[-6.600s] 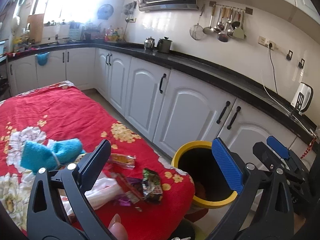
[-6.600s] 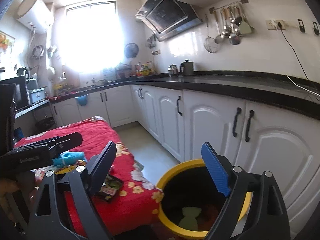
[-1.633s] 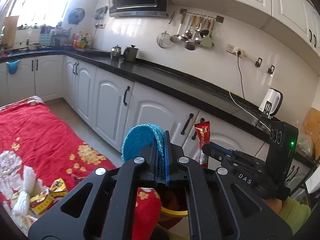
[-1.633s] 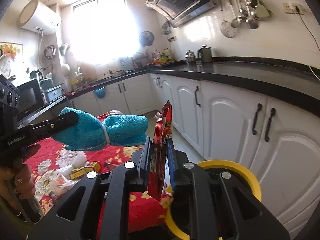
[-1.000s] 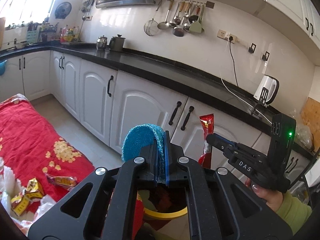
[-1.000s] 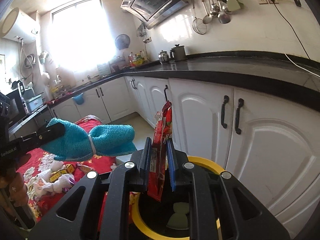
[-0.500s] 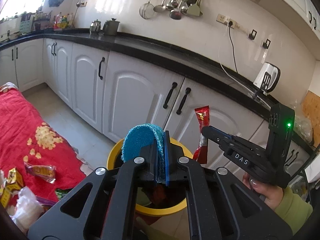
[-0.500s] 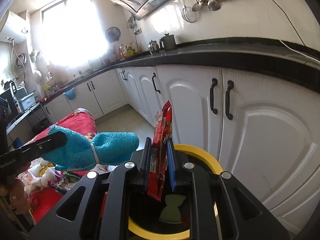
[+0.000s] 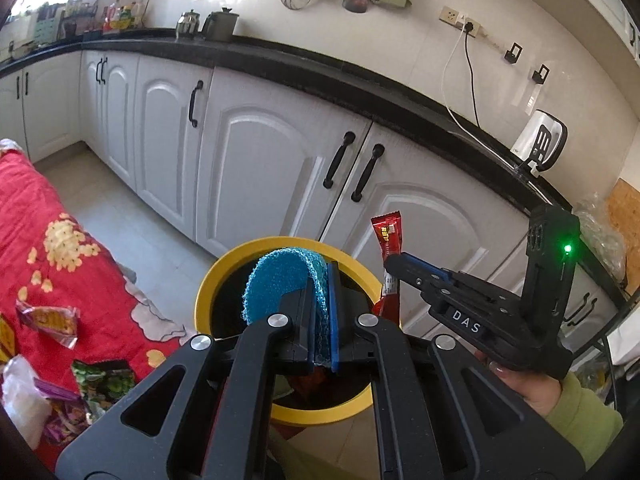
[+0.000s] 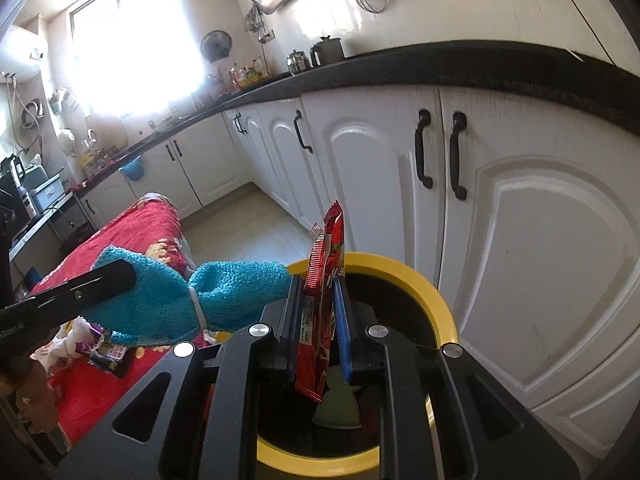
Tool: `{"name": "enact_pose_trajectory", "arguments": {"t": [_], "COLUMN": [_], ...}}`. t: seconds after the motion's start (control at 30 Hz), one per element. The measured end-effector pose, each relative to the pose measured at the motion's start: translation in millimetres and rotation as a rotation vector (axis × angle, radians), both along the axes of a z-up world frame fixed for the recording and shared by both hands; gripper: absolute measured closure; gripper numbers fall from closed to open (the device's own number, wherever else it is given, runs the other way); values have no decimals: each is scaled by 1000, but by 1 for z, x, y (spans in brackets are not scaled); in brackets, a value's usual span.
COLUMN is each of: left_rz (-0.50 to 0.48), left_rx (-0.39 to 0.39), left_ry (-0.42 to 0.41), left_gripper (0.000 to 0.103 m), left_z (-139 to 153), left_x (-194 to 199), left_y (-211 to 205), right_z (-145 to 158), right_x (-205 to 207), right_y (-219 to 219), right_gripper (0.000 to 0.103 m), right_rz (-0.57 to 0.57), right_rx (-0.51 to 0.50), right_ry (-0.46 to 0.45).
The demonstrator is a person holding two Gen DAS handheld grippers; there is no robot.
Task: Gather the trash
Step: 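Open both tools to drop the towel and wrapper into the bin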
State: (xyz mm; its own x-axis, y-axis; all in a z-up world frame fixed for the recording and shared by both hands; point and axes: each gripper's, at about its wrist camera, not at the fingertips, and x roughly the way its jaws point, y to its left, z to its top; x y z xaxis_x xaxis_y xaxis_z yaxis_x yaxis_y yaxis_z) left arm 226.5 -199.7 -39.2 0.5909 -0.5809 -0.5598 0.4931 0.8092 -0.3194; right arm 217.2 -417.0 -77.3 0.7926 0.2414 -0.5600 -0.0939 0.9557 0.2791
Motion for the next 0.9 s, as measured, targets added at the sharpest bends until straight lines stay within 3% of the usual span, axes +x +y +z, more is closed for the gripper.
{"name": "enact_pose_trajectory", "arguments": {"t": [0.23,0.37,0.5,0.57,0.6,0.67,0.73,0.8,0.9], "left_rz": [-3,11,57,78,86,98,107,123,135], "left_rx": [11,19,33,41,45,48,40,39,51], "left_ry": [26,30,19,9,1,-8,-9,-12,-16], "left_gripper": [101,98,64,58,49,37,17,10,10], "left_z": [-9,-11,-12,-10,-9,-7,-6,-5,-5], "left_x": [4,7,8,6,5,3,1,0,-3], "left_y": [-5,-7,-2,3,4,9,14,17,22], "right_z": [-10,-13,-13,-12,-11,-8,-3,3,11], "right_x": [4,4,2,1,0,-1,-5,-7,-11], "right_y": [-6,-11,-16,-17,-16,-14,-11,-8,-3], "right_gripper": [86,66,58,52,51,43,33,26,19], "right_rz": [-25,-46,-74,-85,-89,-96,-105,-112,-118], "right_rx": [19,26,26,21,13,-7,-21,-36,-63], "right_ry": [32,33,35,30,27,15,-9,-30,-66]}}
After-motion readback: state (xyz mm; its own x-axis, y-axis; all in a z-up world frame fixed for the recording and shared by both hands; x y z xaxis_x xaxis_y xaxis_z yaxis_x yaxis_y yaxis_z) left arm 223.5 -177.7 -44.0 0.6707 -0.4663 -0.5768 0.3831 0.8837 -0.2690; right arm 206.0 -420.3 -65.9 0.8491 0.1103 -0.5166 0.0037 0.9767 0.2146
